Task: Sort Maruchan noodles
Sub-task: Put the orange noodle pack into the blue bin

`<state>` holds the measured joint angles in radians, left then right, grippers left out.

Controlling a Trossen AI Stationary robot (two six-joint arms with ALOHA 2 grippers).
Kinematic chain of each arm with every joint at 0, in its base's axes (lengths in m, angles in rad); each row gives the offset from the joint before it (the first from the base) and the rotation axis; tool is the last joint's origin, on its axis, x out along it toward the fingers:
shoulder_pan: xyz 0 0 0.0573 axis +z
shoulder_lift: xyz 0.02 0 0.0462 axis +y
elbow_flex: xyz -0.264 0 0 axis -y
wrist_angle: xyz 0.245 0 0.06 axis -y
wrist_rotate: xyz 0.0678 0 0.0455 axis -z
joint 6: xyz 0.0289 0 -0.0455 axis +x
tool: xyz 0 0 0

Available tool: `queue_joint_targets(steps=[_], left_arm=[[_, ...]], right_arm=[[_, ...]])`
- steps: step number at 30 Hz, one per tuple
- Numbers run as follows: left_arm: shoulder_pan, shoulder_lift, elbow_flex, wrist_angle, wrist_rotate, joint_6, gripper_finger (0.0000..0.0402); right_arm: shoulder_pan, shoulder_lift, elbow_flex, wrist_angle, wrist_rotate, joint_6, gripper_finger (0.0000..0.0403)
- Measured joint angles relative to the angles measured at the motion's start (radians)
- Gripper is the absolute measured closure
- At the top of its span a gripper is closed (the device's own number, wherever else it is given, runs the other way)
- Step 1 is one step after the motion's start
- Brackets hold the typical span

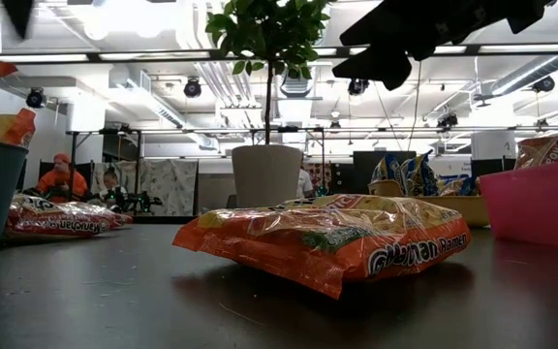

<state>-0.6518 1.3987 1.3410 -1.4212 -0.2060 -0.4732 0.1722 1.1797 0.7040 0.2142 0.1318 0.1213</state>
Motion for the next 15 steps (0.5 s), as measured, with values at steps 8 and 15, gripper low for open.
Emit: queue_joint_targets(steps=[8,15], left_arm=[[0.002,-0.016,0.053,0.32,-0.335,0.236,0.0244],[0.008,-0.04,-0.107,0.708,-0.337,0.497,0.0278]], right_arm=[[0.0,0.0,0.0,0.0,0.0,0.038,0.0106],[0.004,0.0,0.0,-0.001,0.0,0.101,0.0135]])
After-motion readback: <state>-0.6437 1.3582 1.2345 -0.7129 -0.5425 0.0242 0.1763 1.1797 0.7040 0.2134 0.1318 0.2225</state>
